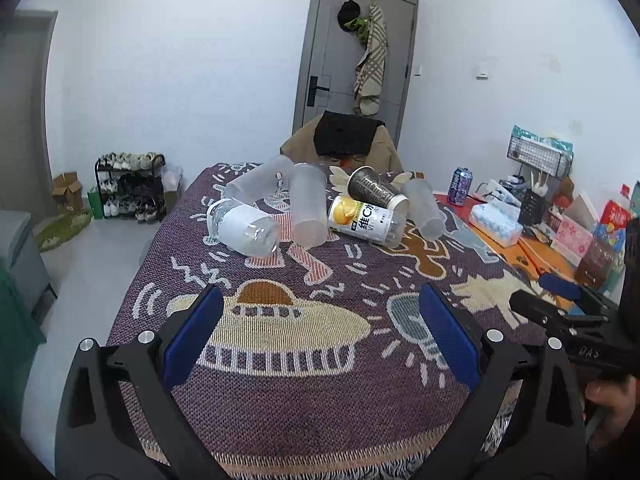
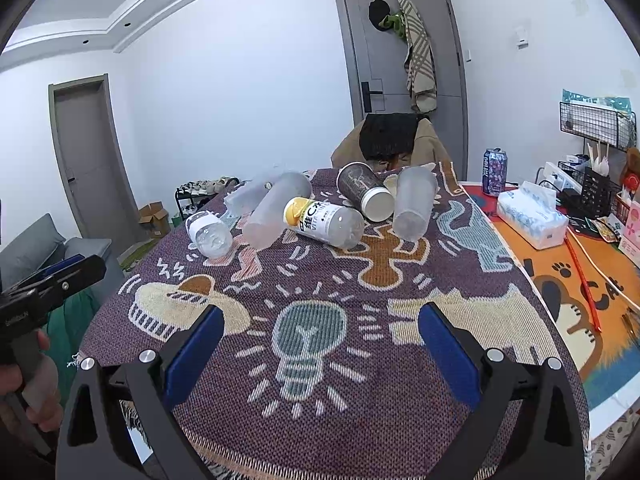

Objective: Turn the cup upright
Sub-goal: 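Move the left tool to the clear cup lying on its side and close around it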

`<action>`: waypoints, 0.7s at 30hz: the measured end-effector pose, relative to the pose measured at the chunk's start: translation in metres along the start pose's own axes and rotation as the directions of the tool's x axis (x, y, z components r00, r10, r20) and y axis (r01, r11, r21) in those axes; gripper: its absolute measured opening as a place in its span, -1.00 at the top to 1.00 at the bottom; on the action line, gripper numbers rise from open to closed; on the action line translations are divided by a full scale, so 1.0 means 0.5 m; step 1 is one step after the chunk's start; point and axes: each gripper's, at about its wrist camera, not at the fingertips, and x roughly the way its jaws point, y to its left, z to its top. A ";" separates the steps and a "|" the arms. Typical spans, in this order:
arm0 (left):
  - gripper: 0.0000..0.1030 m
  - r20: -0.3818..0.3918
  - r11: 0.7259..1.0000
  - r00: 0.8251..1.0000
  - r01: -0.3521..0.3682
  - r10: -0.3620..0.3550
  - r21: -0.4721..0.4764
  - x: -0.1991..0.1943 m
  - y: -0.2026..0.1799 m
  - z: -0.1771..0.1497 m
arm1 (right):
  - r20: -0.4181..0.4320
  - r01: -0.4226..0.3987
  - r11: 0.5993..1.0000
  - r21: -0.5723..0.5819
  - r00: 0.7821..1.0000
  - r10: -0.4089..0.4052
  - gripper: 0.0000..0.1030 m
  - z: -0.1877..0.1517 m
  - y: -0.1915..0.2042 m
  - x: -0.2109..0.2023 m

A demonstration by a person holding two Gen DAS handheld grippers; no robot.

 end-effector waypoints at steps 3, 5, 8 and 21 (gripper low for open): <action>-0.89 -0.015 0.999 1.000 0.011 -0.011 -0.034 0.023 0.016 0.022 | -0.003 -0.009 1.000 0.007 1.000 0.009 -0.85 0.009 -0.002 0.015; -0.89 -0.035 0.998 0.999 0.022 -0.024 -0.057 0.045 0.027 0.038 | -0.006 -0.016 1.000 0.017 1.000 0.016 -0.85 0.015 -0.006 0.029; -0.89 -0.066 0.996 0.997 0.029 -0.035 -0.086 0.080 0.043 0.063 | -0.009 -0.020 0.999 0.035 1.000 0.020 -0.85 0.020 -0.012 0.049; -0.89 -0.187 0.977 0.982 -0.032 -0.008 -0.211 0.219 0.125 0.131 | -0.023 -0.011 0.997 0.082 1.000 0.013 -0.85 0.062 -0.040 0.129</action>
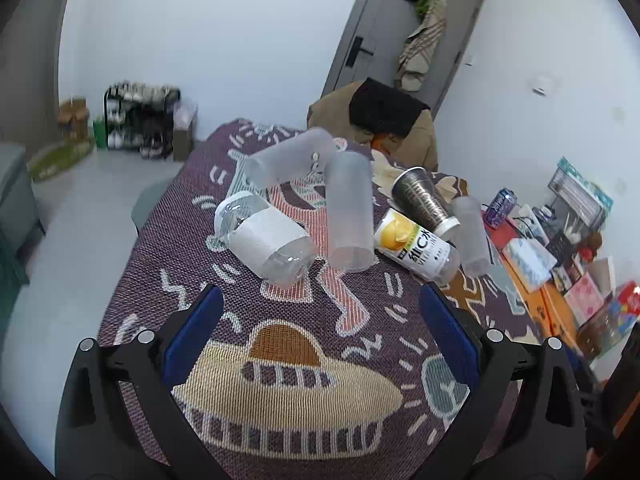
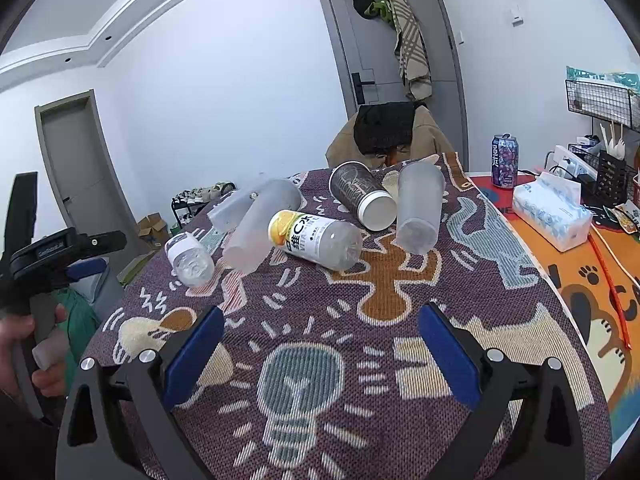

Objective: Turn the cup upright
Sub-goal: 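Move the left tool to the clear cup lying on its side and close around it, then lift the clear cup with the left tool and rotate it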

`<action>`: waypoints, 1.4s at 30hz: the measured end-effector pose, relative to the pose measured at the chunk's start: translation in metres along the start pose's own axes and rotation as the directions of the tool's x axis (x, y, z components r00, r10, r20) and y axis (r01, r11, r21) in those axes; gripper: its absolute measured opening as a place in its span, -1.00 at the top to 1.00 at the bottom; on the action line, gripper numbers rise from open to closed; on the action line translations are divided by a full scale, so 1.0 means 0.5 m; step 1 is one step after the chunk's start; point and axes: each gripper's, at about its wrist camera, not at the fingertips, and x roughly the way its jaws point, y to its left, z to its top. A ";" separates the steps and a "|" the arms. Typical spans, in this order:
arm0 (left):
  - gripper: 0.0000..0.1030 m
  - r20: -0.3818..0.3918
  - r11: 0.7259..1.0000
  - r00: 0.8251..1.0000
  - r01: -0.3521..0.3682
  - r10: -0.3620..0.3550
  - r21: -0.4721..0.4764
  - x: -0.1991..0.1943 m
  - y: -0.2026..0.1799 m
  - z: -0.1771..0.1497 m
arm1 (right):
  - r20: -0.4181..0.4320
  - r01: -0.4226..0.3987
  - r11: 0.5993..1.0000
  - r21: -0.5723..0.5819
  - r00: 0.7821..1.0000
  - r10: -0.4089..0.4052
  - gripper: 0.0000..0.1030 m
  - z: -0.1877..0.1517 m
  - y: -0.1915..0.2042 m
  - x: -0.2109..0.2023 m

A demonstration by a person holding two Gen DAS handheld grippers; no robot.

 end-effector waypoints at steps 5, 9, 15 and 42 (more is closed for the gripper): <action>-0.89 -0.057 0.997 0.998 -0.002 -0.003 -0.077 0.052 0.033 0.030 | -0.009 0.005 1.000 0.020 1.000 -0.005 -0.85 0.020 -0.013 0.025; -0.89 -0.099 0.992 0.995 -0.008 -0.005 -0.127 0.090 0.055 0.051 | -0.019 0.012 1.000 0.027 1.000 -0.012 -0.85 0.035 -0.020 0.046; -0.88 -0.174 0.980 0.985 -0.022 -0.013 -0.195 0.156 0.083 0.074 | -0.060 0.027 0.999 0.022 0.998 -0.025 -0.85 0.055 -0.023 0.091; -0.56 -0.329 0.912 0.941 -0.063 -0.080 -0.404 0.331 0.159 0.096 | -0.139 0.038 0.999 0.037 0.990 -0.033 -0.85 0.073 -0.034 0.194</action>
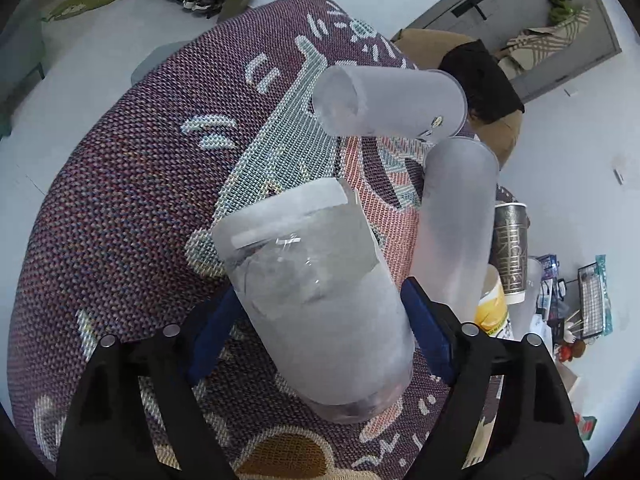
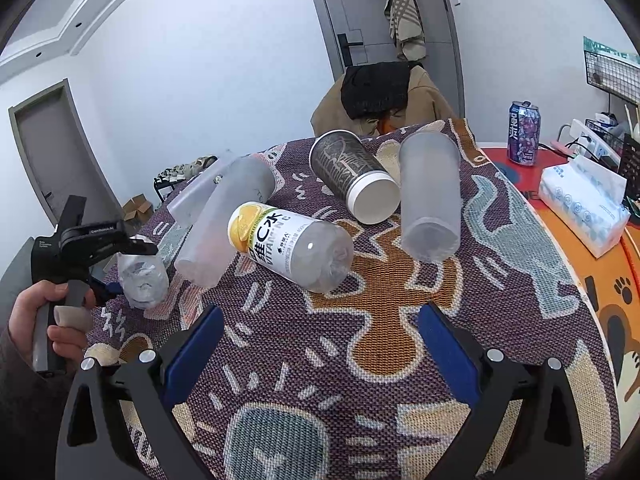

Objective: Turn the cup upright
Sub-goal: 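Lift the clear cup with the left tool and rotate it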

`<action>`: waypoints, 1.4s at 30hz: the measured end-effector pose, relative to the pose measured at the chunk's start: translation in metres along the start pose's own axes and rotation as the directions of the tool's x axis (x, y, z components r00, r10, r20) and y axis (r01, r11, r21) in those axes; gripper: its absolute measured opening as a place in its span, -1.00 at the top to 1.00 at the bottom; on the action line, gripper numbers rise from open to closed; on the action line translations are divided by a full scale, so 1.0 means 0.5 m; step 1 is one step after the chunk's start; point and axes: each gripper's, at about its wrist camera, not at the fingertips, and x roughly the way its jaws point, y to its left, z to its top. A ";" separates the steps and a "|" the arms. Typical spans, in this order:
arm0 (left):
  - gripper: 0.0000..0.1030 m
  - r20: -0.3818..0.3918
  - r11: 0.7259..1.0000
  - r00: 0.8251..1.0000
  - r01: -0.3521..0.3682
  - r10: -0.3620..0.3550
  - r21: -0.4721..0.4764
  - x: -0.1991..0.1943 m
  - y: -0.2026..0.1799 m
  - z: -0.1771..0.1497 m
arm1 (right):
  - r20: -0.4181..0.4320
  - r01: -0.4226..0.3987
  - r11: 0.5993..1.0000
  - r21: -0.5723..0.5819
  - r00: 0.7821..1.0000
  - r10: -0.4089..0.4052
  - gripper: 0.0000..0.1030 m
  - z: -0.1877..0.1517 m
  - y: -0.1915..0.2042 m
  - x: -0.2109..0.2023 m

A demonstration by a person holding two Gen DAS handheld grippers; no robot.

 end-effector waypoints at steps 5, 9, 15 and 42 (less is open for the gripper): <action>-0.55 0.036 0.997 0.999 0.012 -0.014 0.071 -0.047 -0.030 -0.025 | 0.010 0.008 1.000 0.016 1.000 -0.008 -0.85 -0.006 -0.015 -0.026; -0.55 0.041 0.991 0.998 0.036 -0.041 0.128 -0.086 -0.059 -0.056 | 0.017 0.014 0.999 0.032 1.000 -0.015 -0.85 -0.017 -0.027 -0.049; -0.55 0.015 0.968 0.998 0.052 -0.057 0.246 -0.119 -0.113 -0.113 | 0.028 0.011 0.998 0.060 1.000 -0.012 -0.85 -0.034 -0.044 -0.082; -0.56 -0.238 0.840 0.971 0.110 0.023 0.532 0.014 -0.297 -0.348 | -0.035 0.073 0.989 0.131 0.997 -0.069 -0.85 -0.097 -0.150 -0.157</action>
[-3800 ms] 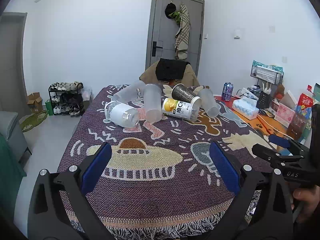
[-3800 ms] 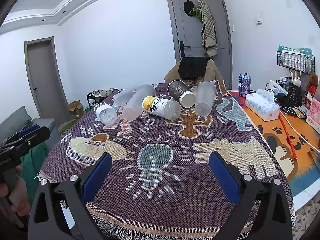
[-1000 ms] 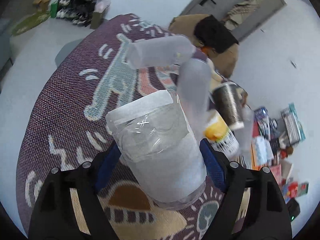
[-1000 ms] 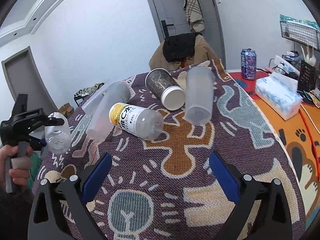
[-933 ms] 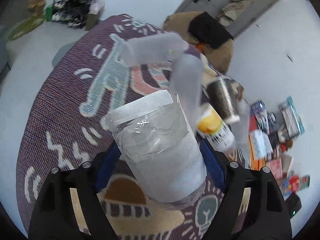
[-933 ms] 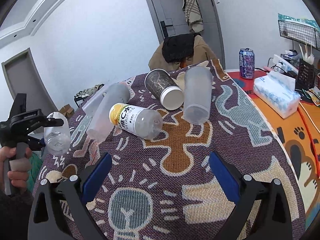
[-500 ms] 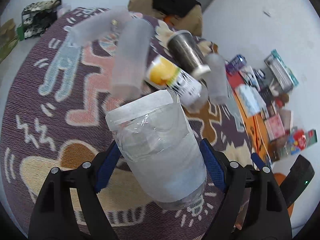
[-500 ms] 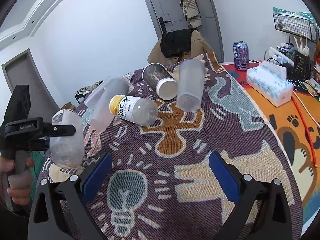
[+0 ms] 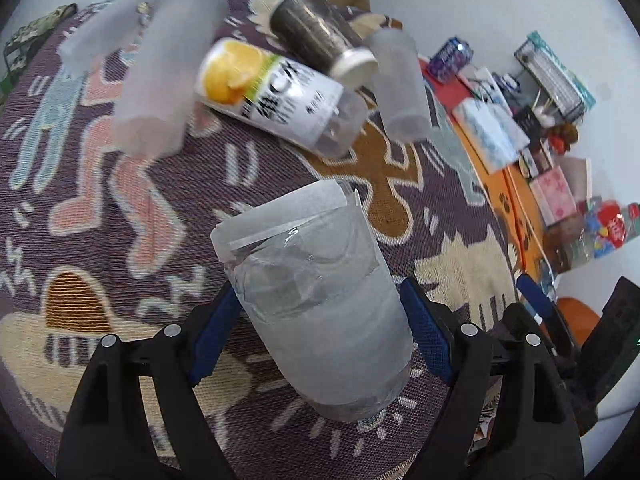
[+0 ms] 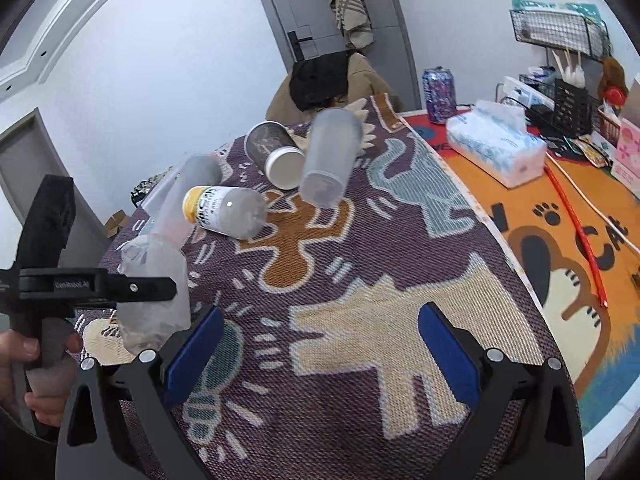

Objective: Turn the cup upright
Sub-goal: 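Lift the clear cup with the left tool and rotate it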

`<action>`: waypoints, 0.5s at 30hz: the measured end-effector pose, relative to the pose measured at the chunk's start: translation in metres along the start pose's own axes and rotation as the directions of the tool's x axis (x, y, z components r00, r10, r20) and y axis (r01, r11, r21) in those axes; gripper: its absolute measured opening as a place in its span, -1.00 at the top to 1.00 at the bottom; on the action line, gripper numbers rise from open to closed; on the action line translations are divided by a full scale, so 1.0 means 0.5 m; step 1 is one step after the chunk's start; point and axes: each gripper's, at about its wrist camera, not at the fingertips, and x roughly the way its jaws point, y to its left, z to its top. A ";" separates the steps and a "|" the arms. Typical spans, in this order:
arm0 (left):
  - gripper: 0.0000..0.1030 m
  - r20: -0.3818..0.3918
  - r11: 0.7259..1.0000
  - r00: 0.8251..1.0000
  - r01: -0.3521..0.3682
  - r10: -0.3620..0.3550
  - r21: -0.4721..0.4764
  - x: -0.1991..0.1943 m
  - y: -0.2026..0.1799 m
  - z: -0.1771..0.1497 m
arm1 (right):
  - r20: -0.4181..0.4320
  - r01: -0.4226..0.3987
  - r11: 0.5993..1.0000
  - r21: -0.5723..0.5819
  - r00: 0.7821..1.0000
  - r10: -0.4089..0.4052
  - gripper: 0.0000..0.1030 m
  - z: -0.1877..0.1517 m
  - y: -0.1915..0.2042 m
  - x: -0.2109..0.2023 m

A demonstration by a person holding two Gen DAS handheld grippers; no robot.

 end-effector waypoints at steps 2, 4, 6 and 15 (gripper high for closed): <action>-0.57 -0.014 1.000 1.000 -0.003 0.003 0.006 0.018 -0.006 0.001 | -0.009 0.005 1.000 0.008 1.000 -0.005 -0.85 -0.003 -0.009 0.001; -0.59 -0.025 1.000 1.000 0.001 -0.001 0.002 0.031 -0.008 0.001 | -0.015 0.003 1.000 0.013 1.000 -0.003 -0.85 -0.004 -0.015 0.001; -0.61 -0.034 1.000 0.999 0.004 -0.004 0.000 0.036 -0.009 0.001 | -0.024 -0.007 1.000 0.024 1.000 0.007 -0.85 -0.002 -0.018 0.004; -0.86 0.056 0.997 0.997 0.060 -0.058 -0.039 -0.034 0.025 -0.007 | -0.066 -0.119 0.993 0.018 0.991 0.120 -0.85 0.023 0.032 0.030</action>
